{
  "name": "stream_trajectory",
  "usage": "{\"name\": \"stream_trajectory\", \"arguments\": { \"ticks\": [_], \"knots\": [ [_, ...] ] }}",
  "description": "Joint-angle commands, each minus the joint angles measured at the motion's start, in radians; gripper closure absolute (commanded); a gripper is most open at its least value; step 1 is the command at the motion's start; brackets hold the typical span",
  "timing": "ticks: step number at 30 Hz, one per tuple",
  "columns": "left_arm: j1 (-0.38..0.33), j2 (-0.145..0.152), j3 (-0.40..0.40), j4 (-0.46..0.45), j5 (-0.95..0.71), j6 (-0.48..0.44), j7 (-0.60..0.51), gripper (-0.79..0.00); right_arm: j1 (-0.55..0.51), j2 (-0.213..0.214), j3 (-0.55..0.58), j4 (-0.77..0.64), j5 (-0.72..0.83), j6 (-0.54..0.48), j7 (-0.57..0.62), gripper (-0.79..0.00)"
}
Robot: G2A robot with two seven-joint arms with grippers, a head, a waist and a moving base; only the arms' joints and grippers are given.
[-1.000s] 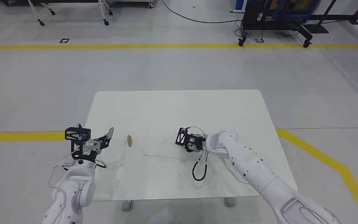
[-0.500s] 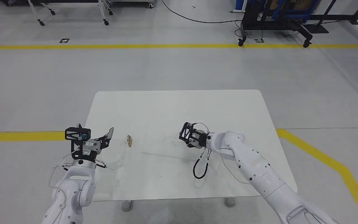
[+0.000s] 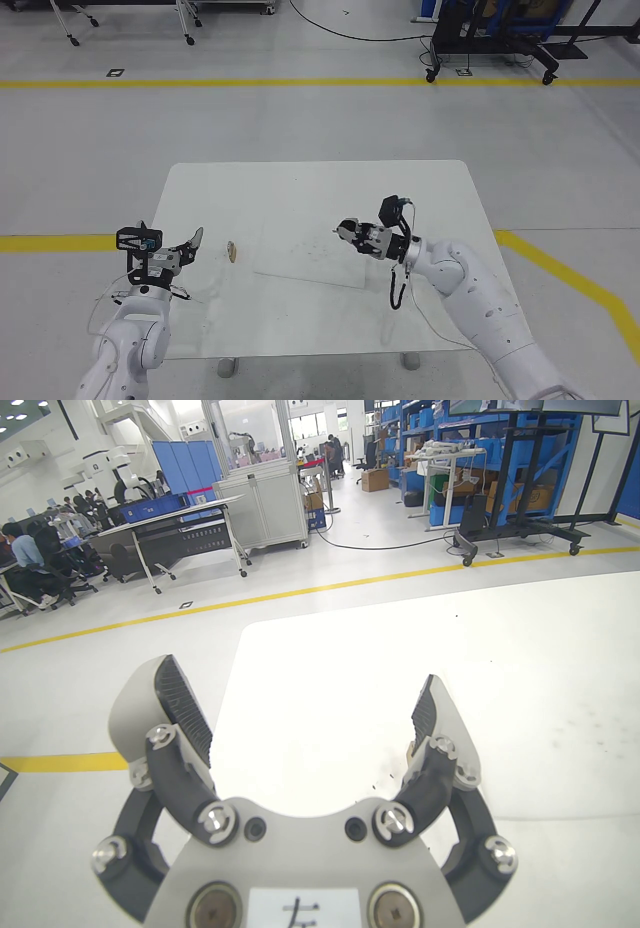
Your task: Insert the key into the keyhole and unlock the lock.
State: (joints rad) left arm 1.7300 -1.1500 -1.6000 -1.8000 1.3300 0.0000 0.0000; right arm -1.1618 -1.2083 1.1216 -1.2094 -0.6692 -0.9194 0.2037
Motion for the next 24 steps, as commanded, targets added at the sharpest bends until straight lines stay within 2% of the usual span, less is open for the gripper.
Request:
{"name": "stream_trajectory", "arguments": {
  "ticks": [1,9,12,15,18,21,24],
  "knots": [
    [0.000,0.000,0.000,0.000,0.000,0.000,0.000,-0.785,0.000,0.000,0.000,0.001,-0.002,0.002,0.001,0.000],
    [0.000,-0.001,-0.001,-0.004,-0.016,-0.003,0.000,-0.785,0.000,0.000,0.000,0.001,-0.002,0.002,0.001,0.000],
    [0.009,-0.007,-0.023,-0.065,-0.266,-0.069,-0.073,-0.785,0.000,0.000,0.000,0.001,-0.002,0.002,0.001,0.000],
    [0.007,-0.008,-0.071,-0.136,-0.585,-0.124,-0.264,-0.785,0.000,0.000,0.000,0.001,-0.002,0.002,0.001,0.000],
    [-0.016,-0.005,-0.101,-0.171,-0.888,-0.141,-0.489,-0.785,0.000,0.000,0.000,0.001,-0.002,0.002,0.001,0.000],
    [-0.066,0.001,-0.094,-0.156,-1.185,-0.110,-0.769,-0.785,0.000,0.000,0.000,0.001,-0.002,0.002,0.001,0.000],
    [-0.125,0.005,-0.065,-0.094,-1.404,-0.033,-0.972,-0.785,0.000,0.000,0.000,0.001,-0.002,0.002,0.001,0.000]
  ]
}}
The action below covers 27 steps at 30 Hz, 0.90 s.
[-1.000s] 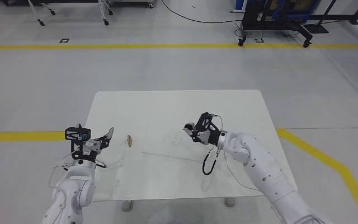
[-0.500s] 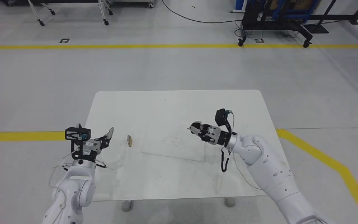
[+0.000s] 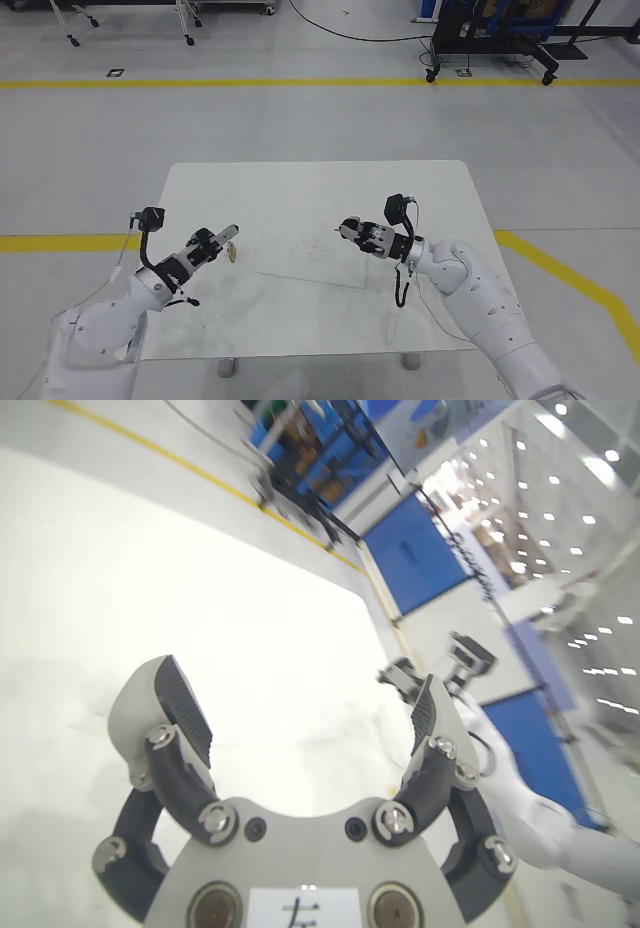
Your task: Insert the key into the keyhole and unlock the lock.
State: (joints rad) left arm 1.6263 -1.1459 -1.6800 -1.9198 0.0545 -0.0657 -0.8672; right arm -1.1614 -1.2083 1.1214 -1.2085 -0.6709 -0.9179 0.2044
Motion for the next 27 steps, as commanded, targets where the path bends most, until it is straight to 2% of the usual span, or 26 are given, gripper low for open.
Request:
{"name": "stream_trajectory", "arguments": {
  "ticks": [1,7,9,13,16,20,23,25,27],
  "knots": [
    [-0.046,0.002,0.027,0.053,-0.170,0.058,-0.145,-0.785,0.000,0.000,0.000,0.000,0.000,0.000,0.000,0.000],
    [-0.166,-0.002,0.164,0.169,-0.245,0.078,-0.250,-0.785,0.000,0.000,0.000,0.000,0.000,0.000,0.000,0.000],
    [-0.201,-0.006,0.216,0.195,-0.241,0.071,-0.242,-0.785,0.000,0.000,0.000,0.000,0.000,0.000,0.000,0.000],
    [-0.251,-0.015,0.314,0.240,-0.169,-0.011,-0.178,-0.785,0.000,0.000,0.000,0.000,0.000,0.000,0.000,0.000],
    [-0.283,-0.023,0.363,0.281,-0.184,-0.052,-0.140,-0.785,0.000,0.000,0.000,0.000,0.000,0.000,0.000,0.000],
    [-0.302,-0.027,0.383,0.322,-0.215,-0.098,-0.110,-0.785,0.000,0.000,0.000,0.000,0.000,0.000,0.000,0.000],
    [-0.295,-0.025,0.369,0.339,-0.254,-0.125,-0.093,-0.668,-0.002,-0.005,-0.024,-0.012,0.041,0.003,0.013,0.000],
    [-0.293,-0.023,0.356,0.339,-0.285,-0.136,-0.097,-0.683,0.017,-0.010,-0.041,0.011,0.098,-0.002,0.029,0.000],
    [-0.286,-0.018,0.339,0.328,-0.256,-0.153,-0.091,-0.720,0.034,-0.018,-0.072,0.046,0.207,-0.052,0.049,0.000]
  ]
}}
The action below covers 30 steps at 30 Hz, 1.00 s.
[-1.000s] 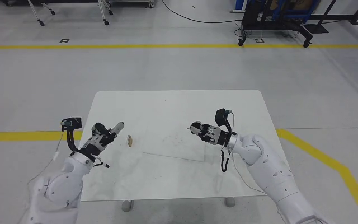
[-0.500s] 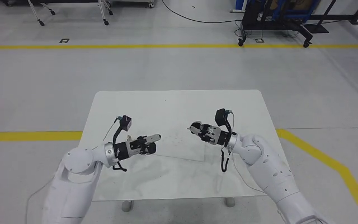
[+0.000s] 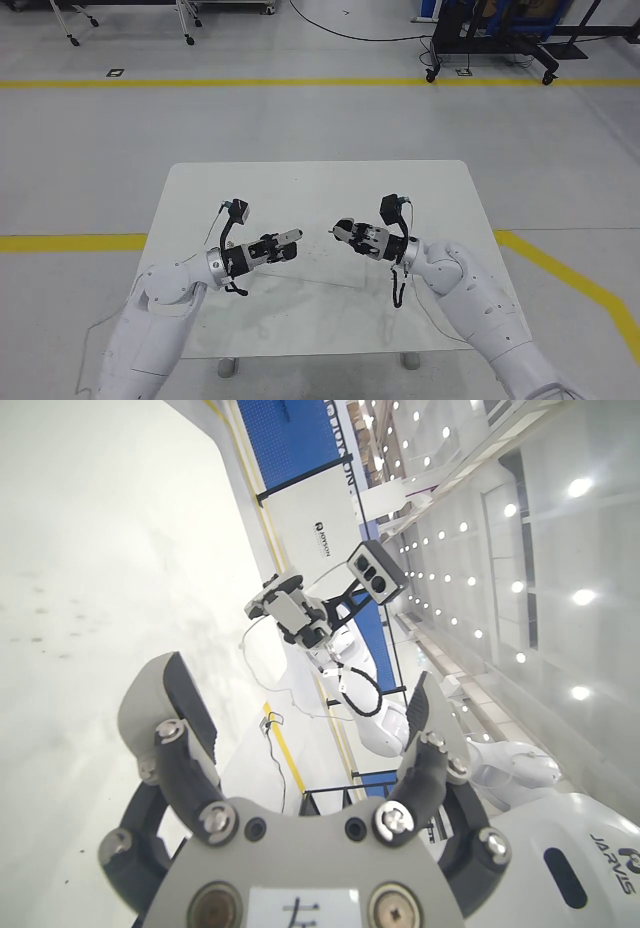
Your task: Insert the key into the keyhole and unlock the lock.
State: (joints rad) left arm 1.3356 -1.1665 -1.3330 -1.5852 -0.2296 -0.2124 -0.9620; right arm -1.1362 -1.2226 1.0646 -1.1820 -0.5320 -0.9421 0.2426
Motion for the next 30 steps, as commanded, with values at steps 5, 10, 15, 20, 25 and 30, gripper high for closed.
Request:
{"name": "stream_trajectory", "arguments": {
  "ticks": [5,10,15,20,25,30],
  "knots": [
    [0.057,0.023,-0.085,-0.089,0.117,-0.052,-0.007,-0.785,0.071,-0.021,-0.113,0.107,0.416,-0.070,0.155,0.000],
    [0.099,0.034,-0.138,-0.106,0.027,-0.068,-0.043,-0.785,0.132,-0.033,-0.208,0.193,0.877,-0.070,0.434,0.000],
    [0.095,0.038,-0.109,-0.101,0.043,-0.060,-0.083,-0.785,0.178,-0.039,-0.251,0.233,1.089,-0.038,0.597,0.000],
    [0.091,0.039,-0.110,-0.102,0.058,-0.049,-0.074,-0.785,0.178,-0.039,-0.258,0.229,1.118,-0.029,0.607,0.000],
    [0.091,0.039,-0.110,-0.102,0.058,-0.049,-0.074,-0.785,0.178,-0.039,-0.258,0.229,1.118,-0.029,0.607,0.000],
    [0.087,0.044,-0.115,-0.131,0.137,-0.087,-0.013,-0.785,0.174,-0.039,-0.259,0.225,1.100,-0.003,0.597,0.000]
  ]
}}
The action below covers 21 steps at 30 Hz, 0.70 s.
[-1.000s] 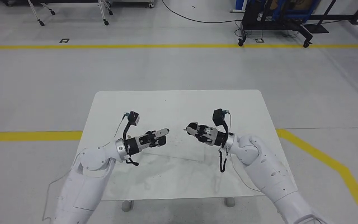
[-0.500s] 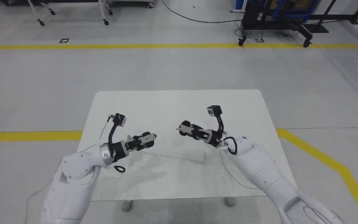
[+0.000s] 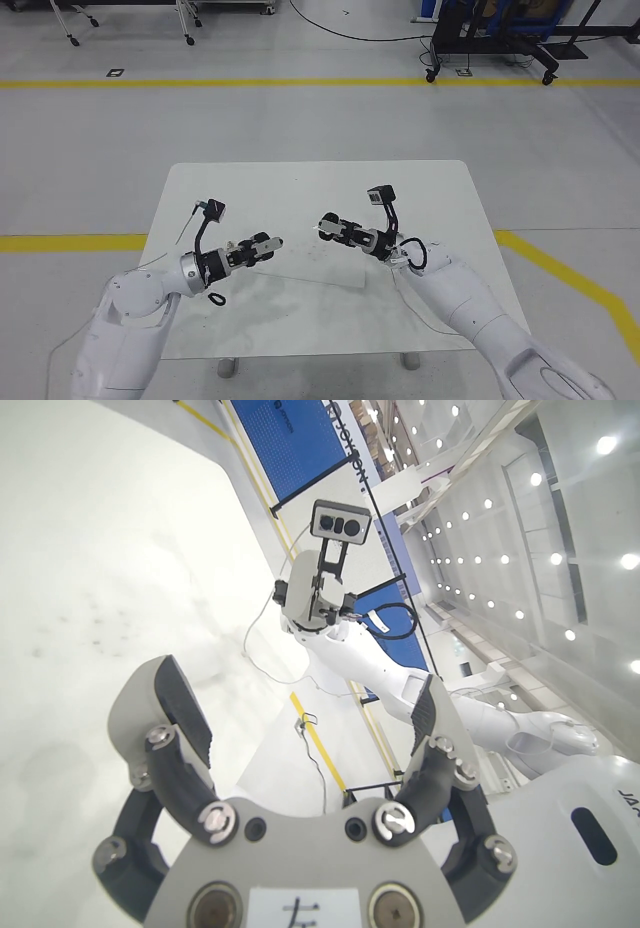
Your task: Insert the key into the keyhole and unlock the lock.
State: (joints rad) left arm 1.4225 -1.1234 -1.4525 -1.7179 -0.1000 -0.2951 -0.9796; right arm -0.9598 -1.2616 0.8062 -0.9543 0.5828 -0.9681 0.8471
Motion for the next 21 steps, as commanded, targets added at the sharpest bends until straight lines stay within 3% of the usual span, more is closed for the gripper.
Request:
{"name": "stream_trajectory", "arguments": {
  "ticks": [1,7,9,10,11,16,21],
  "knots": [
    [-0.002,0.000,0.010,0.008,0.005,-0.006,0.006,-0.785,-0.009,0.000,-0.007,-0.017,-0.021,0.065,-0.008,0.000],
    [-0.022,0.002,0.054,0.029,0.042,-0.027,-0.008,-0.773,-0.031,-0.002,-0.019,-0.069,0.074,0.196,0.101,0.000],
    [-0.025,0.002,0.063,0.033,0.042,-0.026,-0.002,-0.659,-0.032,-0.004,-0.017,-0.070,0.095,0.207,0.128,0.000],
    [-0.028,0.003,0.066,0.035,0.040,-0.025,0.000,-0.517,-0.031,-0.004,-0.017,-0.067,0.100,0.209,0.139,0.000],
    [-0.030,0.003,0.069,0.037,0.040,-0.025,0.000,-0.428,-0.029,-0.005,-0.018,-0.064,0.099,0.214,0.151,0.000],
    [-0.045,0.006,0.075,0.052,0.035,-0.021,-0.001,-0.311,-0.023,-0.014,-0.030,-0.057,0.116,0.235,0.212,0.000],
    [-0.046,0.009,0.094,0.054,0.023,-0.020,-0.017,-0.289,-0.011,-0.024,-0.035,-0.028,0.119,0.228,0.225,0.000]
  ]
}}
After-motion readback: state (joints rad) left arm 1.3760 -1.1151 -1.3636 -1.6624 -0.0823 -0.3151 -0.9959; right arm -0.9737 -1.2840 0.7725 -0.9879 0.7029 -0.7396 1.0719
